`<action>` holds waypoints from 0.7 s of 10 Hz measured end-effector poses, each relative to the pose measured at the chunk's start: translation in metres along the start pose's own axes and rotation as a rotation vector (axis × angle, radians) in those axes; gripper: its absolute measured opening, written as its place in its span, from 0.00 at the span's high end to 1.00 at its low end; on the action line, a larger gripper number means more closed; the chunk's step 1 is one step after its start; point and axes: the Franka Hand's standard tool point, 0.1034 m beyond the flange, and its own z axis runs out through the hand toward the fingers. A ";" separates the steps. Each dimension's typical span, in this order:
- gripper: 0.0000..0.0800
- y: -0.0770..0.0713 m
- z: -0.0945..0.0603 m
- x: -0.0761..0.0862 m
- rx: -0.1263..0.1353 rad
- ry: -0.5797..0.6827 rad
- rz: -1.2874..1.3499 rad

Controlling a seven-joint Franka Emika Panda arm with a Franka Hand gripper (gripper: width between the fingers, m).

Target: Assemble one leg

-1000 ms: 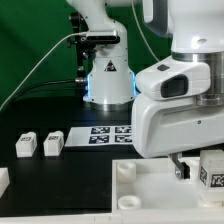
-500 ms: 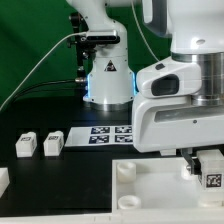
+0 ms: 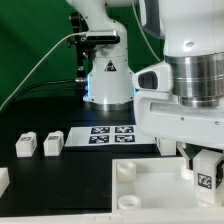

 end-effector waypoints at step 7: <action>0.63 0.000 0.001 -0.001 0.014 -0.052 0.593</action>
Offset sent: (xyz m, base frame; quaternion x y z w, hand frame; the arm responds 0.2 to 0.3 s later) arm 0.0037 0.0107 -0.0004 -0.0157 -0.0283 0.2806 0.9593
